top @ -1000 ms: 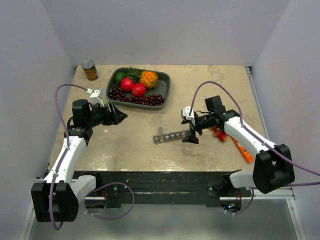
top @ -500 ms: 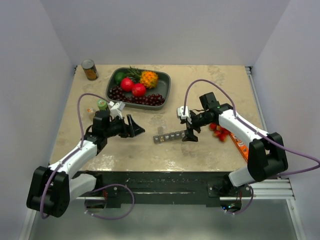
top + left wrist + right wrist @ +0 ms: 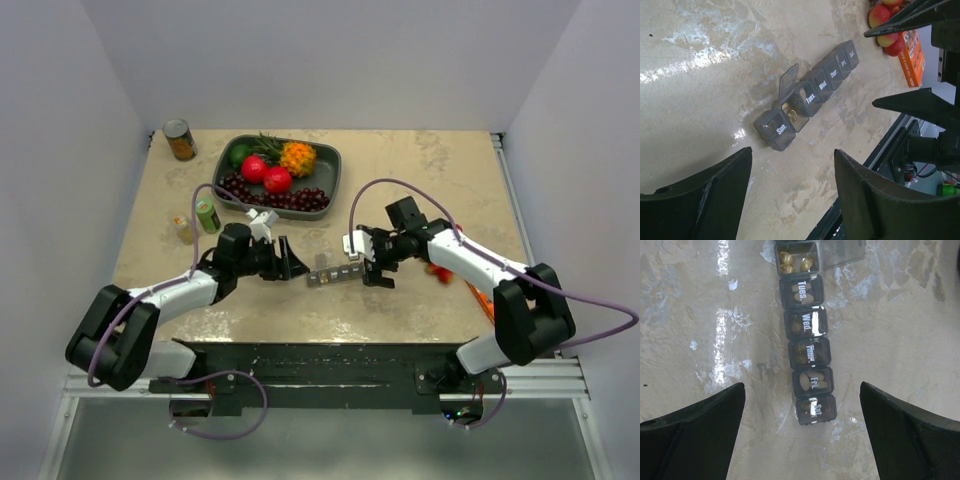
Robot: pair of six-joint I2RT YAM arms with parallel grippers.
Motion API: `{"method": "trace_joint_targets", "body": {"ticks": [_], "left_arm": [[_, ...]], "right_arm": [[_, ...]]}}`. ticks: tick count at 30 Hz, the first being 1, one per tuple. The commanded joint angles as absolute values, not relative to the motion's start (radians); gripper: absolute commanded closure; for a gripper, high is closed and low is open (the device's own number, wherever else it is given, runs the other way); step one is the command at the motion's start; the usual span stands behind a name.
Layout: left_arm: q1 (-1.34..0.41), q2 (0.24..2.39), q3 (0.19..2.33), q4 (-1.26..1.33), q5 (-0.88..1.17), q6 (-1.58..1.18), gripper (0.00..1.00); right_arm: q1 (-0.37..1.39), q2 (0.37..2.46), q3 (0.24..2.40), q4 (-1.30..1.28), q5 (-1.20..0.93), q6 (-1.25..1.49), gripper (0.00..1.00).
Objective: Sort the pills into containers
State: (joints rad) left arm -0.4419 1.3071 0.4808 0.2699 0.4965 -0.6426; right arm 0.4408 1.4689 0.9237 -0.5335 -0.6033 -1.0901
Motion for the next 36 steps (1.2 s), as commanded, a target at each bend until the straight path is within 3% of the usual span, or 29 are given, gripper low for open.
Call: {"method": "trace_joint_targets", "body": {"ticks": [1, 7, 20, 31, 36], "left_arm": [[-0.457, 1.362, 0.558, 0.350, 0.443, -0.647, 0.34], [-0.457, 1.408, 0.613, 0.331, 0.379, -0.635, 0.45], [-0.457, 1.609, 0.759, 0.302, 0.302, -0.611, 0.72], [-0.463, 1.775, 0.880, 0.307, 0.348, -0.598, 0.83], [-0.494, 1.801, 0.890, 0.314, 0.394, -0.592, 0.88]], "right_arm": [[0.501, 1.508, 0.911, -0.459, -0.483, -1.163, 0.01], [0.526, 1.586, 0.951, -0.420, -0.472, -1.180, 0.01], [0.537, 1.695, 0.969, -0.437, -0.471, -1.181, 0.45], [0.537, 1.689, 0.945, -0.405, -0.463, -1.154, 0.65], [0.538, 1.692, 0.942, -0.400, -0.468, -1.147, 0.68]]}}
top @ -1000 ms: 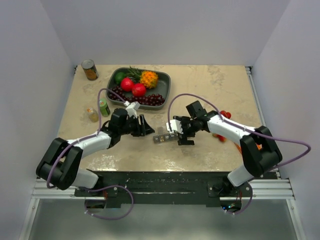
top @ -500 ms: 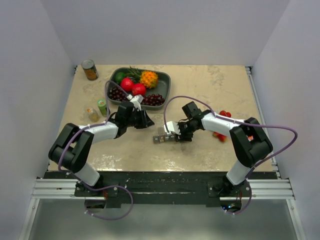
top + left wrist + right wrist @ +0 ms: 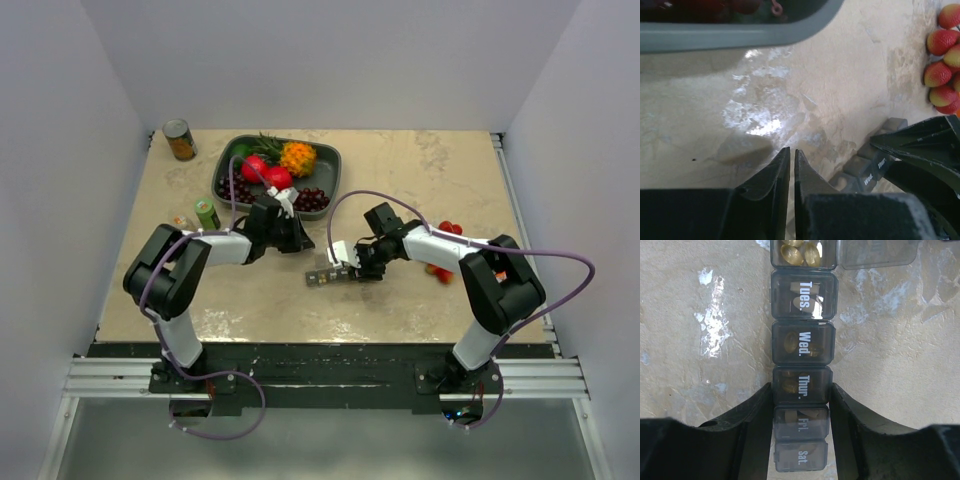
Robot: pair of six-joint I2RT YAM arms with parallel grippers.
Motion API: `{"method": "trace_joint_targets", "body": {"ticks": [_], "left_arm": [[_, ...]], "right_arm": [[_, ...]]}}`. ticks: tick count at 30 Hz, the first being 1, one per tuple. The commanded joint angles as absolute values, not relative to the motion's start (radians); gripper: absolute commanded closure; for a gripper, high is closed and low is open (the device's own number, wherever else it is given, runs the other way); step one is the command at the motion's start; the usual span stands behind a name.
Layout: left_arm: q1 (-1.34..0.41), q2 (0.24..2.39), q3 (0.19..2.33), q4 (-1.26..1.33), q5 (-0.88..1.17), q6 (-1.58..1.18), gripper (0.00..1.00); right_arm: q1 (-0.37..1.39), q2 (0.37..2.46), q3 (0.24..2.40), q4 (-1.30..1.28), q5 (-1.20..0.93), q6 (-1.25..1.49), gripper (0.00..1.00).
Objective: Sort the pills into containers
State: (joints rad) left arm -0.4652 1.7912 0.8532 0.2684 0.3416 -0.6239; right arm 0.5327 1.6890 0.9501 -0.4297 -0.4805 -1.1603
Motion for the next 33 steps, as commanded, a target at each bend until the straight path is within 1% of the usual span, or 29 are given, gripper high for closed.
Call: {"method": "trace_joint_targets", "body": {"ticks": [1, 6, 9, 16, 20, 27, 30, 33], "left_arm": [[-0.500, 1.802, 0.887, 0.327, 0.417, -0.592, 0.90], [-0.523, 1.792, 0.847, 0.368, 0.476, -0.604, 0.97], [-0.534, 1.741, 0.803, 0.393, 0.485, -0.618, 1.00], [-0.581, 1.649, 0.741, 0.338, 0.483, -0.621, 1.00], [-0.624, 1.643, 0.726, 0.282, 0.434, -0.614, 1.00], [-0.627, 1.683, 0.746, 0.212, 0.359, -0.607, 1.00], [-0.629, 1.634, 0.753, 0.227, 0.338, -0.612, 1.00], [-0.627, 1.560, 0.790, 0.177, 0.324, -0.603, 1.00]], "right_arm": [[0.538, 1.693, 0.942, -0.400, -0.468, -1.144, 0.68], [0.538, 1.694, 0.937, -0.397, -0.462, -1.141, 0.70], [0.540, 1.697, 0.937, -0.394, -0.459, -1.138, 0.70], [0.540, 1.709, 0.939, -0.388, -0.449, -1.124, 0.71], [0.538, 1.710, 0.939, -0.383, -0.445, -1.118, 0.72], [0.538, 1.713, 0.939, -0.382, -0.437, -1.111, 0.72], [0.540, 1.712, 0.939, -0.379, -0.439, -1.106, 0.72], [0.540, 1.710, 0.939, -0.377, -0.439, -1.104, 0.72]]}}
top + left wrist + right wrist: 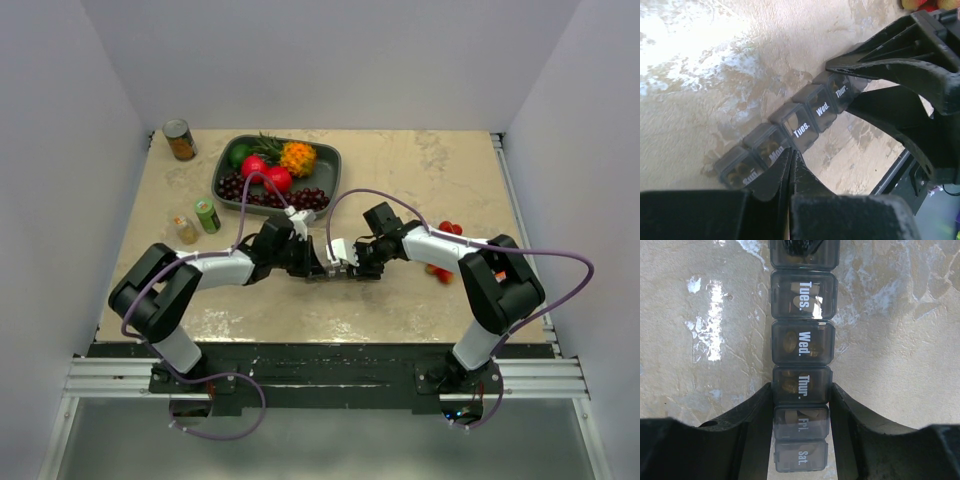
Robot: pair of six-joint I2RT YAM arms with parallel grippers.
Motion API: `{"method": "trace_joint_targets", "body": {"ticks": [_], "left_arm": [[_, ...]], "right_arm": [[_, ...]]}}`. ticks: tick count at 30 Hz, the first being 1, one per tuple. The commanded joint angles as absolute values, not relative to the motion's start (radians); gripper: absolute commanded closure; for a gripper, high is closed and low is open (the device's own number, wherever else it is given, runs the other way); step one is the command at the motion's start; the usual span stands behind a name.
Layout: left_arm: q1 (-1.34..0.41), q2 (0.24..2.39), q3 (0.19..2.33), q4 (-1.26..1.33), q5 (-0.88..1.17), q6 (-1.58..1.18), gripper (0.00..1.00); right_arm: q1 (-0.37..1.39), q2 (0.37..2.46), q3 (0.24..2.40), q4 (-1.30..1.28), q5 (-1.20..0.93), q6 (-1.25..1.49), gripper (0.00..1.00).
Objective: Sort the pills into containers
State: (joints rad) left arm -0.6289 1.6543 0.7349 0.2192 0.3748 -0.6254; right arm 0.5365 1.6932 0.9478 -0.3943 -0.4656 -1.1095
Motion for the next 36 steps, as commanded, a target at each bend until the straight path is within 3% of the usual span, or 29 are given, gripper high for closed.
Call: {"method": "trace_joint_targets", "body": {"ticks": [1, 9, 23, 36], "left_arm": [[-0.629, 1.528, 0.801, 0.161, 0.315, -0.598, 1.00], [-0.627, 1.470, 0.802, 0.123, 0.324, -0.595, 1.00], [-0.626, 1.759, 0.732, 0.190, 0.313, -0.591, 1.00], [-0.626, 1.499, 0.787, 0.167, 0.354, -0.607, 1.00]], "right_arm": [[0.540, 1.712, 0.939, -0.376, -0.439, -1.104, 0.72], [0.540, 1.715, 0.937, -0.377, -0.437, -1.103, 0.72], [0.540, 1.726, 0.937, -0.377, -0.426, -1.100, 0.72], [0.540, 1.733, 0.942, -0.377, -0.422, -1.095, 0.73]]}}
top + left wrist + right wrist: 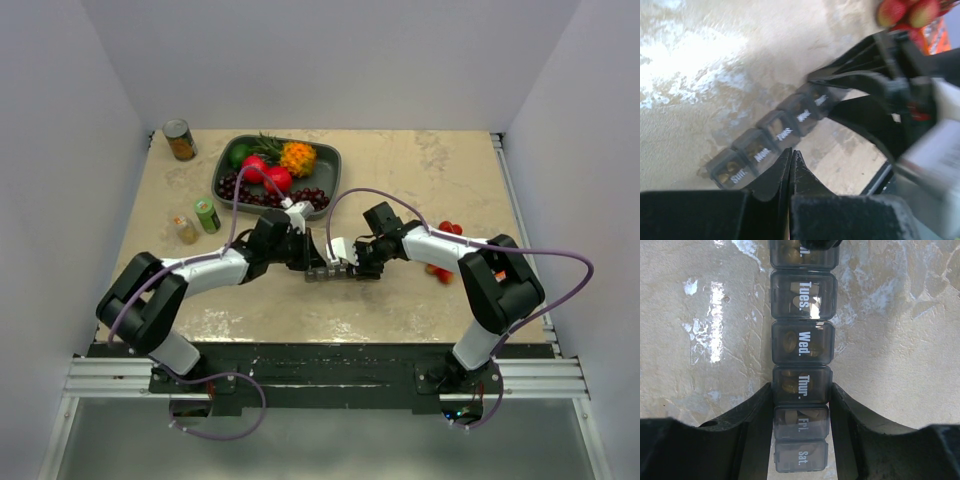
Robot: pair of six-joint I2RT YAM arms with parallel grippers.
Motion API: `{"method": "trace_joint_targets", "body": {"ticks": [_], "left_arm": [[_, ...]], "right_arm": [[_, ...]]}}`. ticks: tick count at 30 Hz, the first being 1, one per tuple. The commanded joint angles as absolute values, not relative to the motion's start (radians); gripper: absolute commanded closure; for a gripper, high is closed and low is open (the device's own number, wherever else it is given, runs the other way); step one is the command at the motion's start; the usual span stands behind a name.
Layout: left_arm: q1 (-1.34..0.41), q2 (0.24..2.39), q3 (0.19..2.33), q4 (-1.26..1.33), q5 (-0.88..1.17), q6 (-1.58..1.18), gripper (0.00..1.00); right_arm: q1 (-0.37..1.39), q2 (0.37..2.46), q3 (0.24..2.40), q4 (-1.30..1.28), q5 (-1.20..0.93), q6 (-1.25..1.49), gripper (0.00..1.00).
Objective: Sort the pills into containers
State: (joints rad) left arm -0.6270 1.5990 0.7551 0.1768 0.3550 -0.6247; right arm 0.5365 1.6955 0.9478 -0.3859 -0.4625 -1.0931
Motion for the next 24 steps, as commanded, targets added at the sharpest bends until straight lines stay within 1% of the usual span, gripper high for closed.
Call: {"method": "trace_joint_targets", "body": {"ticks": [1, 5, 11, 14, 19, 24], "left_arm": [[-0.626, 1.497, 0.787, 0.164, 0.357, -0.607, 1.00], [-0.626, 1.523, 0.759, 0.178, 0.376, -0.607, 1.00], [-0.615, 1.679, 0.667, 0.215, 0.356, -0.604, 1.00], [-0.604, 1.724, 0.643, 0.244, 0.357, -0.606, 1.00], [-0.603, 1.678, 0.653, 0.253, 0.364, -0.603, 1.00], [-0.604, 1.537, 0.701, 0.221, 0.382, -0.603, 1.00]], "right_arm": [[0.540, 1.733, 0.942, -0.379, -0.422, -1.097, 0.73], [0.538, 1.735, 0.942, -0.379, -0.420, -1.095, 0.73], [0.540, 1.736, 0.942, -0.380, -0.417, -1.094, 0.73], [0.540, 1.740, 0.942, -0.380, -0.414, -1.094, 0.73], [0.537, 1.741, 0.942, -0.380, -0.413, -1.094, 0.73], [0.540, 1.743, 0.946, -0.385, -0.417, -1.089, 0.72]]}}
